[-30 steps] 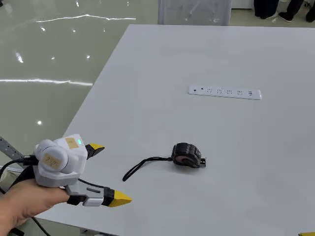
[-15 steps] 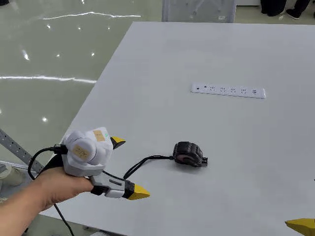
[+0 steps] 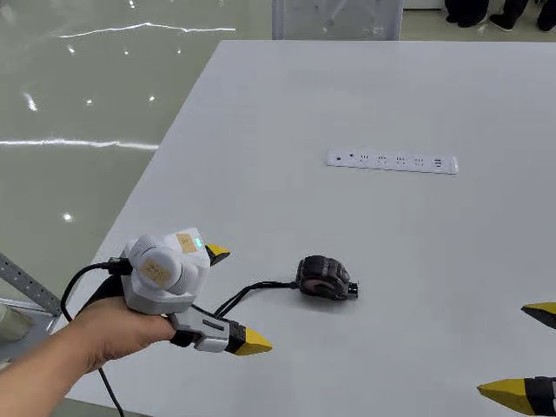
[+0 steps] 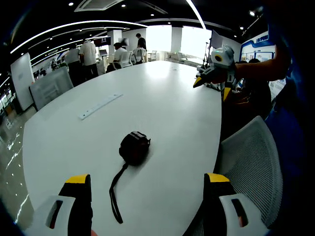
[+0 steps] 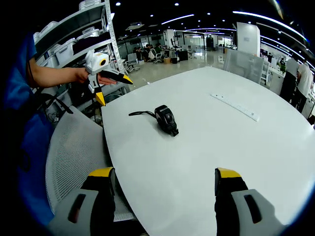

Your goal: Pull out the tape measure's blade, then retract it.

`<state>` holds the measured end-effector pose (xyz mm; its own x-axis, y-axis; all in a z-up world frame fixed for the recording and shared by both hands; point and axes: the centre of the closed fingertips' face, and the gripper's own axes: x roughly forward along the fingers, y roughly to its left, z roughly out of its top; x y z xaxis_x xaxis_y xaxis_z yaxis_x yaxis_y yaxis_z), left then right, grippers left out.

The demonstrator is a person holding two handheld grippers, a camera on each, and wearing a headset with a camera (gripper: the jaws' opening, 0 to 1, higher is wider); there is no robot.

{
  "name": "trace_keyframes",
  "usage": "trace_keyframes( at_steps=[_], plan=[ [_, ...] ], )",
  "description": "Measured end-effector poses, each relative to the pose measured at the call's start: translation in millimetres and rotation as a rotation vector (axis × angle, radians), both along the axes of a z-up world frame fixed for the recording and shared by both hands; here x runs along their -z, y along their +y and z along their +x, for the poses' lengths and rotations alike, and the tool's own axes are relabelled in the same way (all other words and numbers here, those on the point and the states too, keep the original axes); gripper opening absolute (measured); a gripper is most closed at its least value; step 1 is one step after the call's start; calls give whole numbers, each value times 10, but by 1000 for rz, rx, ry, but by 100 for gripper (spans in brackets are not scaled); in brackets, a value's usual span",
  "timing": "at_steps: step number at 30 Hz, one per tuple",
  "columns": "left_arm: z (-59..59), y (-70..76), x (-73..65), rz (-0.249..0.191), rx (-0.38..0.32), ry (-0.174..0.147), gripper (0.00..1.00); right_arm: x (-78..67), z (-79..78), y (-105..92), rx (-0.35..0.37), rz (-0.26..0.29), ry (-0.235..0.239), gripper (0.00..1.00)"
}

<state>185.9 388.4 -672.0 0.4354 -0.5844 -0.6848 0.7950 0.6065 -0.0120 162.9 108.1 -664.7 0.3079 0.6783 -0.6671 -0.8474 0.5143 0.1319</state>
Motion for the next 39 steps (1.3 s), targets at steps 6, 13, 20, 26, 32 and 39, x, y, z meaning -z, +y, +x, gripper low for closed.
trace_keyframes(
  at_steps=[6,13,20,26,32,39],
  plan=[
    [66,-77,29,-3,24,5,91,18,21,65,-15,2,3,79],
    [118,-164,75,-3,54,11,90,66,73,109,-27,-9,2,79],
    [191,-243,128,1,81,14,89,97,169,158,-41,-12,1,78],
    [259,-311,161,3,98,16,88,112,211,231,-63,-13,6,77],
    [323,-363,209,21,126,13,87,170,278,255,-98,-33,4,76],
    [374,-400,270,27,144,17,85,246,332,325,-129,-48,-1,74]
  ],
)
